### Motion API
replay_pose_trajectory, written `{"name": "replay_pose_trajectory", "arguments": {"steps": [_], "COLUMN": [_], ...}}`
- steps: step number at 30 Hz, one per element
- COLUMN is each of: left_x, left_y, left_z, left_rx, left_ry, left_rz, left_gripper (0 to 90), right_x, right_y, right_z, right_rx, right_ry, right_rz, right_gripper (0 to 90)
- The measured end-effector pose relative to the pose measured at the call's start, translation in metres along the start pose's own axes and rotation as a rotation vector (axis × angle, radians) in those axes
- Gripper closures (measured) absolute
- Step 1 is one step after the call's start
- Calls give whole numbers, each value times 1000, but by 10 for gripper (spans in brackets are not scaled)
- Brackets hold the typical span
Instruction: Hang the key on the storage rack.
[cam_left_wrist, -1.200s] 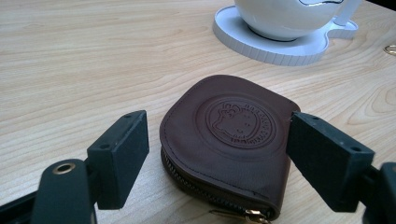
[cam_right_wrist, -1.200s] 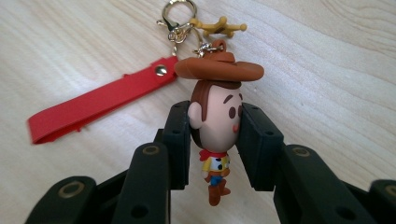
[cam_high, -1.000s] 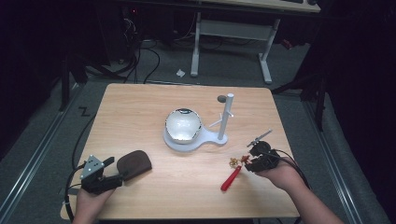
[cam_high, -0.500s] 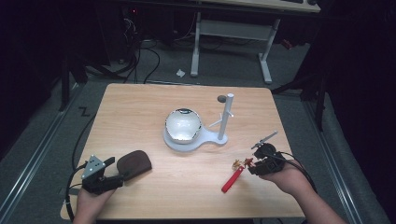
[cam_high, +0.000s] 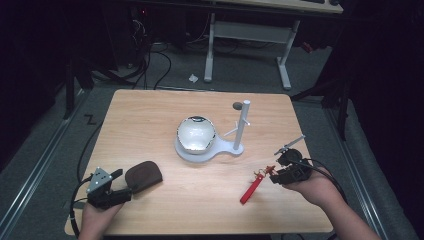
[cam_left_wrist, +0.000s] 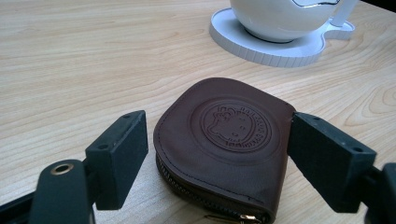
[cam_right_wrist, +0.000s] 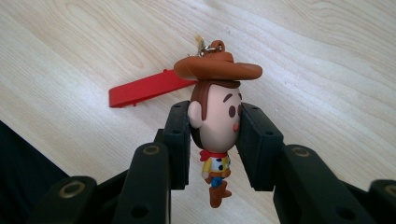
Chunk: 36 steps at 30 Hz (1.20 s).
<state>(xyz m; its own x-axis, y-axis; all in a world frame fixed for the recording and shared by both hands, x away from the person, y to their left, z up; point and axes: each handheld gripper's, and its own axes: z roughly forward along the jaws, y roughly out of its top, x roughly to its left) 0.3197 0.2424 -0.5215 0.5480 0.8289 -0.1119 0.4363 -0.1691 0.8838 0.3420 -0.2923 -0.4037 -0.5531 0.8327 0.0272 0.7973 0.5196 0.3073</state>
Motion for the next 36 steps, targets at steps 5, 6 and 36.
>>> {"name": "replay_pose_trajectory", "arguments": {"steps": [5, 6, 36], "left_x": [0, 0, 3], "left_y": [0, 0, -1], "left_z": [0, 0, -4], "left_rx": [-1, -1, -6], "left_ry": [2, 2, 2], "left_rz": [0, 0, -14], "left_gripper": [209, 208, 207], "right_x": [3, 3, 8], "right_y": [3, 3, 41], "right_z": [-8, -8, -40], "right_rx": [-4, -4, -45], "right_ry": [-1, -1, -5], "right_rz": [-1, -1, -35], "right_gripper": [665, 665, 666]}}
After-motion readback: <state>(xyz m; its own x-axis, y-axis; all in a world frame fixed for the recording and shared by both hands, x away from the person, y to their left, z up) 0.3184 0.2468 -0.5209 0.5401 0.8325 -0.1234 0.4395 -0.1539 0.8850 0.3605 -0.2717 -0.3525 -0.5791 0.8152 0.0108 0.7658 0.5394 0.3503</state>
